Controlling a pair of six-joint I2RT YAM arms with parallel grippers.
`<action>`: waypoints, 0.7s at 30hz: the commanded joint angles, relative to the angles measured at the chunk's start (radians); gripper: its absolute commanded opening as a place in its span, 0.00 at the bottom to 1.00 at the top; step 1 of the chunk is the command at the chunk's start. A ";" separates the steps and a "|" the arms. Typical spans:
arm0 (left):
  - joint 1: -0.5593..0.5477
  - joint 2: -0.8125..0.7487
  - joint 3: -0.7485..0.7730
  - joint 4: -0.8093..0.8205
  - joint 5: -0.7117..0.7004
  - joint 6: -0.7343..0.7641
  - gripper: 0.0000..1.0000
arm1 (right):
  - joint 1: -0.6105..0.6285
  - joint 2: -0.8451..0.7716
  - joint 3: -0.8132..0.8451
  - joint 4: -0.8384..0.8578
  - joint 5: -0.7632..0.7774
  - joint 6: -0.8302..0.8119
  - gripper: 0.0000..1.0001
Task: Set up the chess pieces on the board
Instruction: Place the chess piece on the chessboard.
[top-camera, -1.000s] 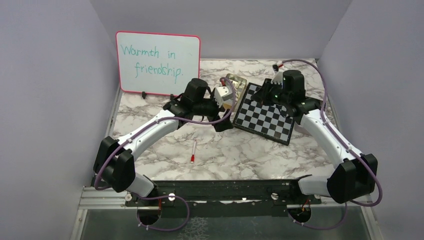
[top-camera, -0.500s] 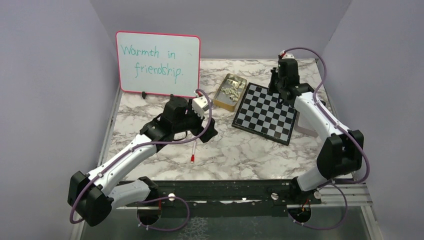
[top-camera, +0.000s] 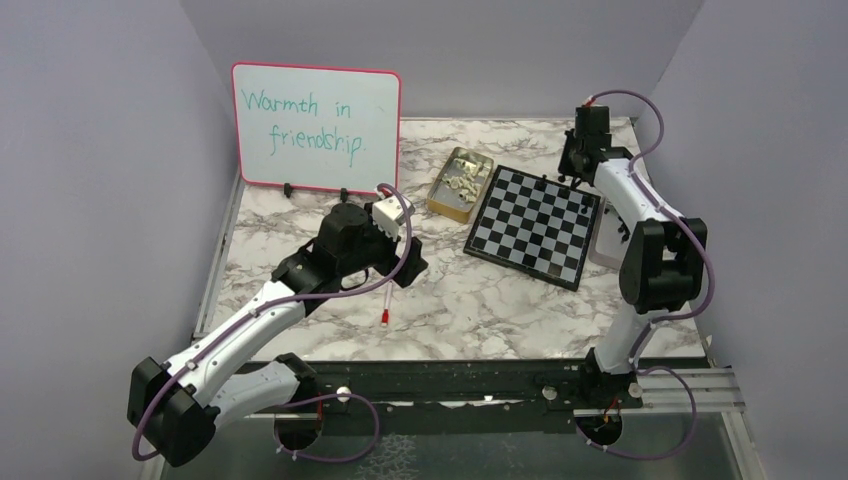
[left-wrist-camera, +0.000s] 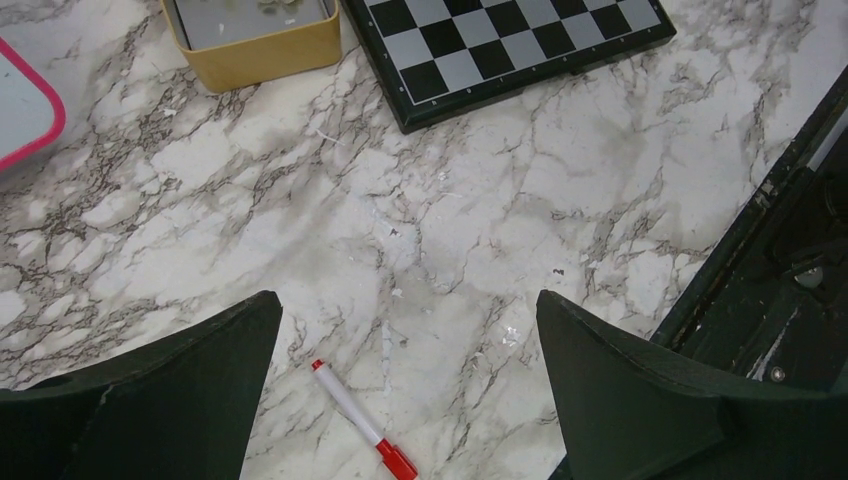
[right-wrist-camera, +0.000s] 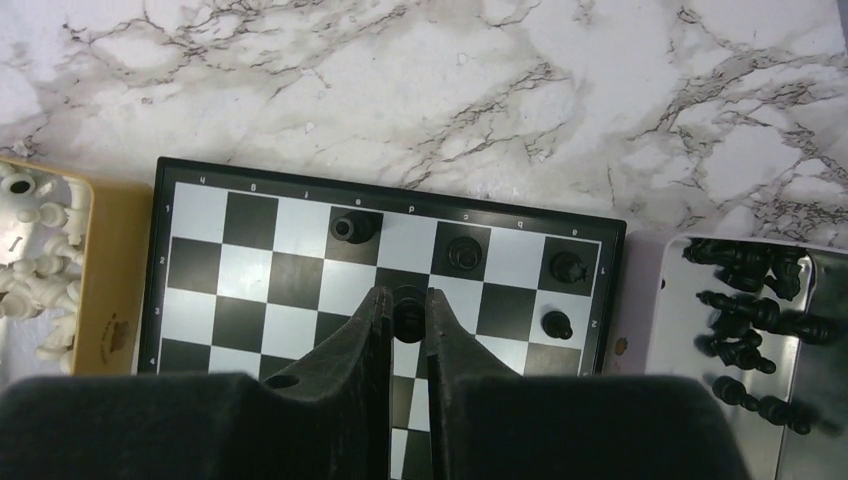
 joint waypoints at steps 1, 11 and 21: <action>-0.002 -0.044 -0.015 0.043 -0.030 -0.017 0.99 | -0.007 0.043 0.054 0.003 0.014 0.007 0.17; -0.002 -0.050 -0.019 0.039 -0.040 -0.010 0.99 | -0.007 0.099 0.037 0.093 0.032 -0.028 0.17; -0.001 -0.043 -0.019 0.039 -0.040 -0.010 0.99 | -0.007 0.131 -0.014 0.184 0.046 -0.040 0.17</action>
